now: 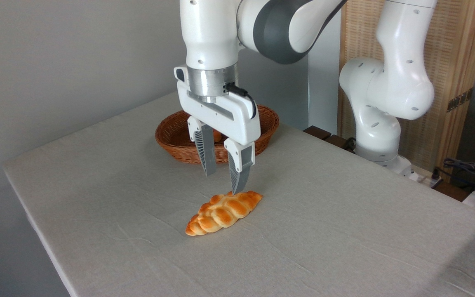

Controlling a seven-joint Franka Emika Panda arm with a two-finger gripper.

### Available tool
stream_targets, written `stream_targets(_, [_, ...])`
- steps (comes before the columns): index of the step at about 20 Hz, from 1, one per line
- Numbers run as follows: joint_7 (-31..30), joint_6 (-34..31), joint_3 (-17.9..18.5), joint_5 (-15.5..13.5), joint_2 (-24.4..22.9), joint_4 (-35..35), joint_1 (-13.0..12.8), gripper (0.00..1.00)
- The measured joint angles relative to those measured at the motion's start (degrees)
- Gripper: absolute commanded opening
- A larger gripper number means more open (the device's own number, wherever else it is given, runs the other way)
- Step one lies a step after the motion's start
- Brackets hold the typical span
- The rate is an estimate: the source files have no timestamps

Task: Put bread into the basket
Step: 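Move the open gripper over the braided bread loaf and lower it, then close the gripper on the middle of the braided loaf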

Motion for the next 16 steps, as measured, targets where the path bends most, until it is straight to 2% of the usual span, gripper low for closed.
stream_targets(7, [0.26, 0.36, 0.00, 0.00, 0.36, 0.00, -0.24, 1.00])
stream_targets(13, [2.66, 0.38, -0.01, 0.00, 0.95, -0.26, -1.43, 1.00])
stream_targets(16, [3.35, 3.88, -0.01, 0.00, 1.61, -1.67, -2.26, 1.00])
